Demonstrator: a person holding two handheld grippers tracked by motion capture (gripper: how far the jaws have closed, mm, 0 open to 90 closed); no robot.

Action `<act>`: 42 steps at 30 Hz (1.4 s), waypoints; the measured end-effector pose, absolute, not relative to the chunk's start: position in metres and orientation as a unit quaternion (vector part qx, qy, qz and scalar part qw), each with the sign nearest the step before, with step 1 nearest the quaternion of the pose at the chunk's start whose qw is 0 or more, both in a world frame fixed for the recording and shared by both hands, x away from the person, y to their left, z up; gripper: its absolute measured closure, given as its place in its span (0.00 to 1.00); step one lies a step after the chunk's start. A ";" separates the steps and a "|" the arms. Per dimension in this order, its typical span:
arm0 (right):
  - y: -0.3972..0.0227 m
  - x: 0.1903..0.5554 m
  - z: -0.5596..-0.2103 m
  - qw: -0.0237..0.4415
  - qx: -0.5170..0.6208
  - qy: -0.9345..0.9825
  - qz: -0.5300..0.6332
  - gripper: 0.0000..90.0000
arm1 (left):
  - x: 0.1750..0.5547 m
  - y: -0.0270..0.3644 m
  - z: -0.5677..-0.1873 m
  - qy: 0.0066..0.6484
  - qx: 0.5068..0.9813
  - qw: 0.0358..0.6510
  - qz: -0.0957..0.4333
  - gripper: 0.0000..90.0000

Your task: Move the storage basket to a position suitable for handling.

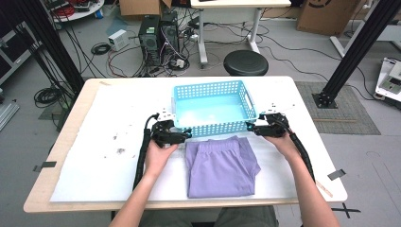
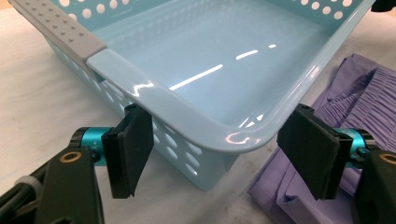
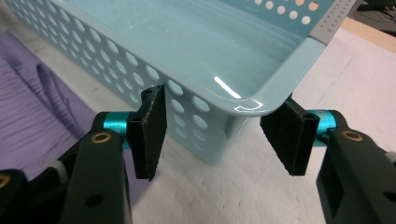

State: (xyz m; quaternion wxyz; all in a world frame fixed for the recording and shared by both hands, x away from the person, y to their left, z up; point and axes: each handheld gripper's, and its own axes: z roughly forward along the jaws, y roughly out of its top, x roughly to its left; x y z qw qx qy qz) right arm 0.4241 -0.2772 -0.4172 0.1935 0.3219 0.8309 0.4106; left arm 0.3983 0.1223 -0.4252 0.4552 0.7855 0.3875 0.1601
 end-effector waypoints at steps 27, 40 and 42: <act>-0.291 0.395 -0.420 0.221 0.356 0.807 0.415 0.50 | 0.407 0.104 -0.428 0.367 0.794 0.453 0.171 0.28; -0.288 0.396 -0.421 0.217 0.361 0.804 0.420 0.50 | 0.406 0.108 -0.428 0.369 0.792 0.454 0.174 0.28; -0.288 0.396 -0.422 0.218 0.363 0.802 0.422 0.50 | 0.407 0.108 -0.429 0.369 0.791 0.455 0.174 0.28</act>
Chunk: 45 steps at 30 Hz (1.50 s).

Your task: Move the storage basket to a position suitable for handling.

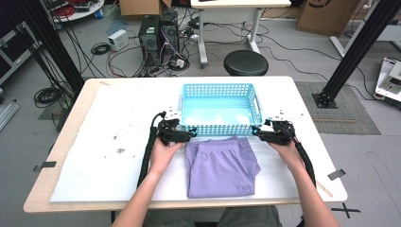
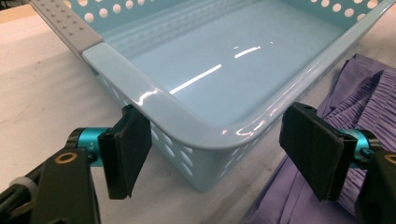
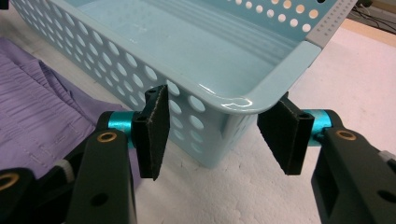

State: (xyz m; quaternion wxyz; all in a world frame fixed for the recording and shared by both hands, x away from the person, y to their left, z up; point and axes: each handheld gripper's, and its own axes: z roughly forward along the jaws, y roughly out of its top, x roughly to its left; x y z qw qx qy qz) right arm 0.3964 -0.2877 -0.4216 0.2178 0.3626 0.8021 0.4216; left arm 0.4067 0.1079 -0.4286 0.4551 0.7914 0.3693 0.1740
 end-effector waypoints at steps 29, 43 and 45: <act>-0.310 0.385 -0.411 0.201 0.381 0.774 0.464 0.29 | 0.379 0.166 -0.413 0.396 0.745 0.492 0.215 0.28; -0.318 0.372 -0.408 0.241 0.381 0.737 0.504 0.26 | 0.352 0.212 -0.405 0.375 0.712 0.513 0.297 0.28; -0.321 0.371 -0.408 0.244 0.386 0.727 0.513 0.26 | 0.352 0.212 -0.405 0.373 0.713 0.513 0.298 0.28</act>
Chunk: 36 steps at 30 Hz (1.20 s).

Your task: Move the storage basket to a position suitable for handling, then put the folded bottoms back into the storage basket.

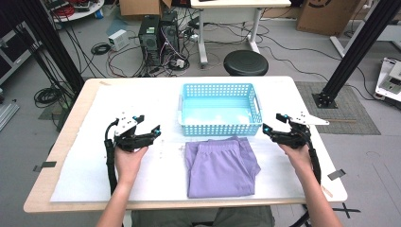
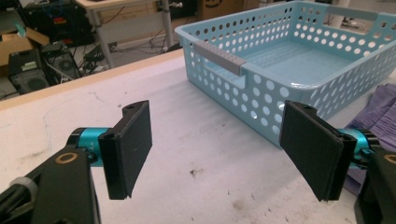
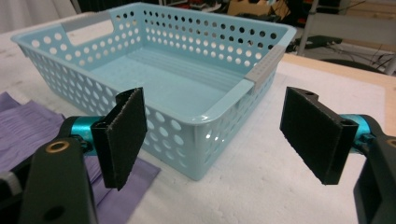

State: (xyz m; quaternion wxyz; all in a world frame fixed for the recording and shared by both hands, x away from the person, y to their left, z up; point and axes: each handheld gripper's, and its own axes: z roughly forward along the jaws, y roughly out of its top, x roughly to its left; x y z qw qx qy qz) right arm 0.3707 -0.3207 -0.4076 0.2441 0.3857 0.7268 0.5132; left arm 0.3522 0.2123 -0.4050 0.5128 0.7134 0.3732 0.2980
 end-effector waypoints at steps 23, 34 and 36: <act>-0.309 0.324 -0.412 0.250 0.348 0.743 0.514 0.24 | 0.333 0.176 -0.406 0.366 0.718 0.558 0.198 0.29; -0.307 0.313 -0.423 0.212 0.380 0.753 0.494 0.23 | 0.304 0.148 -0.423 0.354 0.762 0.517 0.165 0.34; -0.305 0.309 -0.424 0.218 0.375 0.755 0.491 0.24 | 0.301 0.146 -0.427 0.356 0.766 0.511 0.159 0.34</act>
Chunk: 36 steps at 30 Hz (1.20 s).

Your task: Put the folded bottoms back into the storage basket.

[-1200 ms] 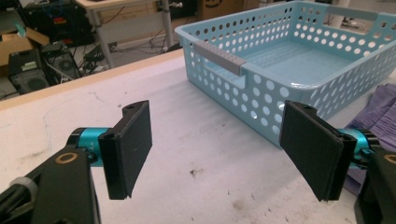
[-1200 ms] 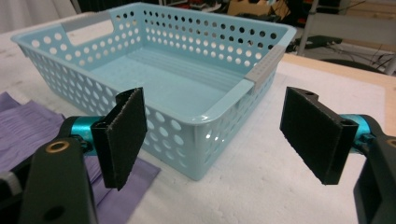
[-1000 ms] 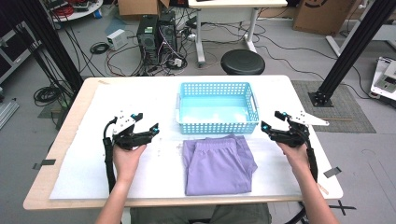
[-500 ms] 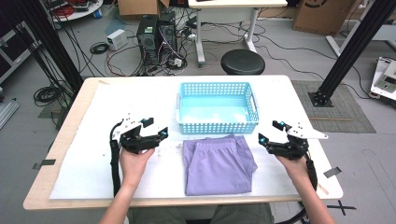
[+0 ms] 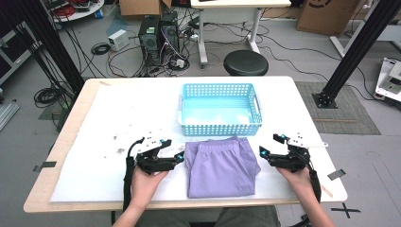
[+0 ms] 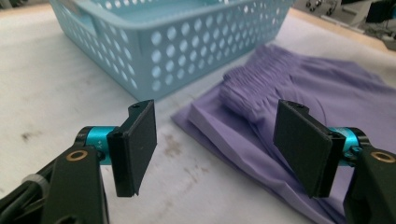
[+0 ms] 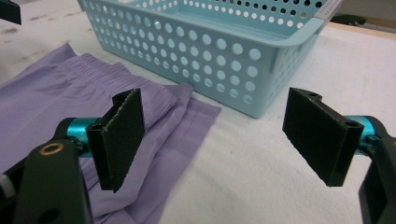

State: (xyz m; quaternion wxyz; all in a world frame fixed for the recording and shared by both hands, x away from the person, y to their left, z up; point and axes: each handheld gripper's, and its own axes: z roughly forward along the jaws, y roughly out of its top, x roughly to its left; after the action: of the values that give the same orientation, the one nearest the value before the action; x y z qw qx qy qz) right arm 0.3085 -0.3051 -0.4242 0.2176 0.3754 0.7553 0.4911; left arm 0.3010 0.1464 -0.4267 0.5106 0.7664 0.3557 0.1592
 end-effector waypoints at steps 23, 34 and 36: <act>-0.275 0.282 -0.438 0.198 0.369 0.775 0.473 0.23 | 0.276 0.110 -0.439 0.343 0.791 0.487 0.140 0.34; -0.266 0.286 -0.443 0.154 0.398 0.791 0.439 0.23 | 0.280 0.109 -0.445 0.373 0.800 0.455 0.114 0.34; -0.265 0.287 -0.444 0.150 0.404 0.795 0.428 0.23 | 0.280 0.107 -0.446 0.372 0.804 0.451 0.112 0.34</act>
State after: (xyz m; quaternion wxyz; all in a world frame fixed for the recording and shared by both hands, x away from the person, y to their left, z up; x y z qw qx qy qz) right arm 0.2867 -0.2647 -0.4441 0.1497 0.4035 0.7949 0.4277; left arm 0.2801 0.1066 -0.4456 0.4509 0.8037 0.3717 0.1123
